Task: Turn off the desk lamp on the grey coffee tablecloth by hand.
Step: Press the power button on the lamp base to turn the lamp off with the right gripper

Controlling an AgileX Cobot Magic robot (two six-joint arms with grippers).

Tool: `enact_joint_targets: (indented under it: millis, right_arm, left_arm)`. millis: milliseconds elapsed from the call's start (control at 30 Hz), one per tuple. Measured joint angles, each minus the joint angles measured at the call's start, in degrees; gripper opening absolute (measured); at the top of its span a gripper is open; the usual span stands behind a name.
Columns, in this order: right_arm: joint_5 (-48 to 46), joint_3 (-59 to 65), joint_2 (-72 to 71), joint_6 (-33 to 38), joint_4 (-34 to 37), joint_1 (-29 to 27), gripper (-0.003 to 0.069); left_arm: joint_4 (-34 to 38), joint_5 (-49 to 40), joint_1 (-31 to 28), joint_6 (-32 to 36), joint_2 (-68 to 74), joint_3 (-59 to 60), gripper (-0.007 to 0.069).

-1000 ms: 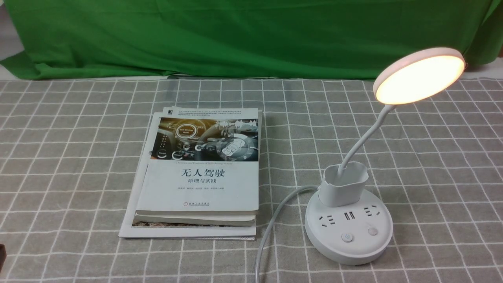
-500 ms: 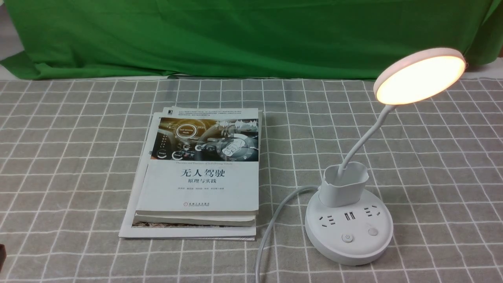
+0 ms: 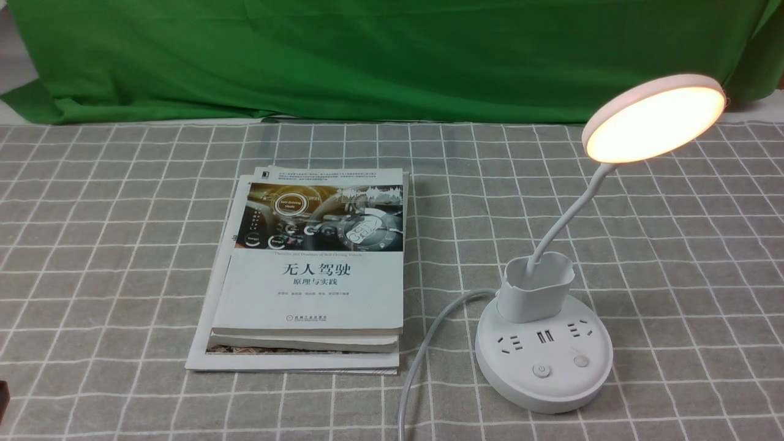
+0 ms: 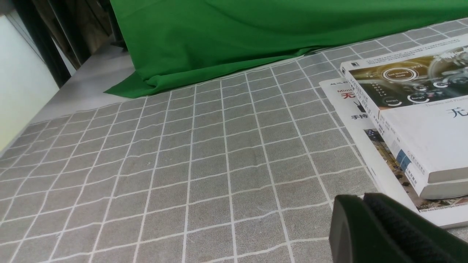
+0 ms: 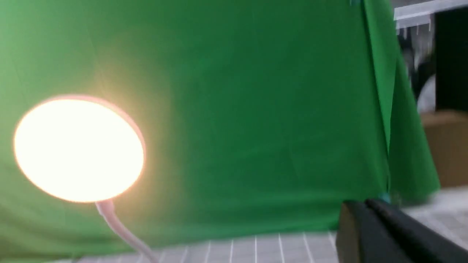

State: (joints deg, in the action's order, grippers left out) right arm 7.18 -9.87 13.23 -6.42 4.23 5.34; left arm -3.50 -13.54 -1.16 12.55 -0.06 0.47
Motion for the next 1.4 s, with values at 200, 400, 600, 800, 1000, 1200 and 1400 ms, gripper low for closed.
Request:
enact_joint_targets:
  millis: [200,400,600,800,1000,1200,1400]
  right_arm:
    - [-21.01,-17.45,19.58,0.94,-0.28,0.0,0.0049]
    - [-28.43,-22.53,34.44,8.0,-1.09,0.0,0.0049]
    - [-33.91,-22.94,47.5,11.73,4.51,2.4,0.0052]
    - [-40.35,-26.04,57.99,14.3,7.79,8.49,0.0067]
    - [-41.24,-32.7,65.94,12.27,4.61,17.01,0.0065]
    - [-41.16,-37.62,72.15,7.6,-2.75,20.07,0.0059]
    - [-40.26,-38.96,75.32,7.49,-2.96,20.56,0.0058]
  left_arm:
    - [0.0,0.0,0.0,0.0,0.0,0.0,0.0019]
    - [0.0,0.0,0.0,0.0,0.0,0.0,0.0019]
    - [0.0,0.0,0.0,0.0,0.0,0.0,0.0019]
    - [0.0,0.0,0.0,0.0,0.0,0.0,0.0019]
    - [0.0,0.0,0.0,0.0,0.0,0.0,0.0019]
    - [0.0,0.0,0.0,0.0,0.0,0.0,0.0019]
    - [0.0,0.0,0.0,0.0,0.0,0.0,0.0019]
